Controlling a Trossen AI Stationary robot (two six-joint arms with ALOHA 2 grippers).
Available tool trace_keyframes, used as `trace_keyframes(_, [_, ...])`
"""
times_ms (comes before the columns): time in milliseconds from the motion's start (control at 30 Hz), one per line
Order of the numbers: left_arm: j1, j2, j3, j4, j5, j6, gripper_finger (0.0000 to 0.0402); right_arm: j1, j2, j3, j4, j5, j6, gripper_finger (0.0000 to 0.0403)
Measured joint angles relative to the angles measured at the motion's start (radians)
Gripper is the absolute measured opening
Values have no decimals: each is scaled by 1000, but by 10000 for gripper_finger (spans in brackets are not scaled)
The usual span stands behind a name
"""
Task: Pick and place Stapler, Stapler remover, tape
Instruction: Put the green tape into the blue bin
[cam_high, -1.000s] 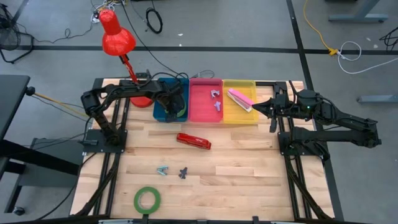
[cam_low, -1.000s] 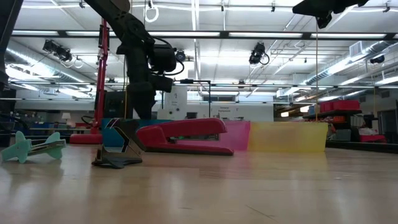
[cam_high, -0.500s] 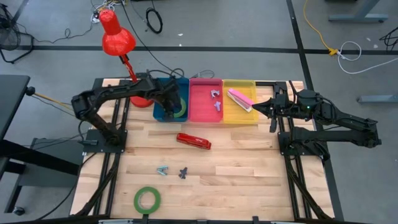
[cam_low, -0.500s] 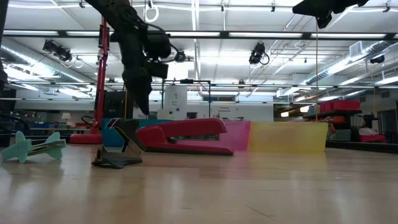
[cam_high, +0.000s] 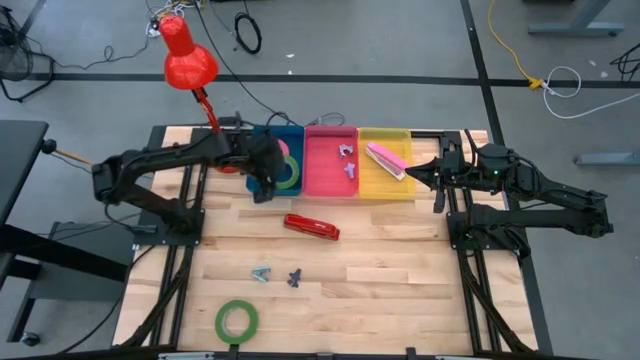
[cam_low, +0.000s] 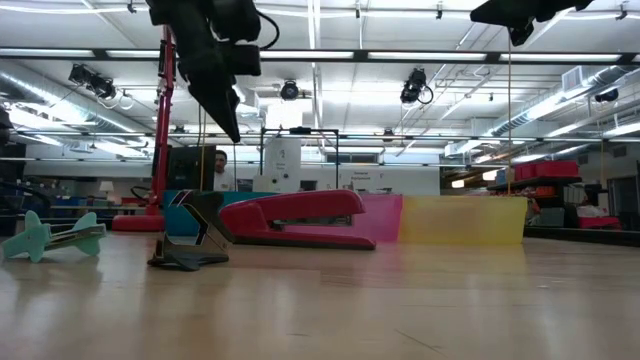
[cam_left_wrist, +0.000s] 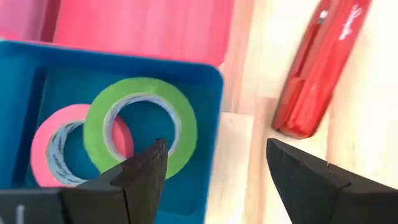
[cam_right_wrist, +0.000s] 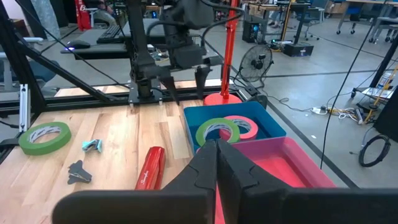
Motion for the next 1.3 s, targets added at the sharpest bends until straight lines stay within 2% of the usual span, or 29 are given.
trace_keyframes(400, [-178, -21, 0, -69, 2, -63, 272, 0, 0, 0, 0, 0, 0, 9])
trace_keyframes(833, [-462, -21, 0, -99, 2, -119, 272, 0, 0, 0, 0, 0, 0, 9])
trace_keyframes(1300, [-778, -21, 0, -109, 0, -306, 272, 0, 0, 0, 0, 0, 0, 9])
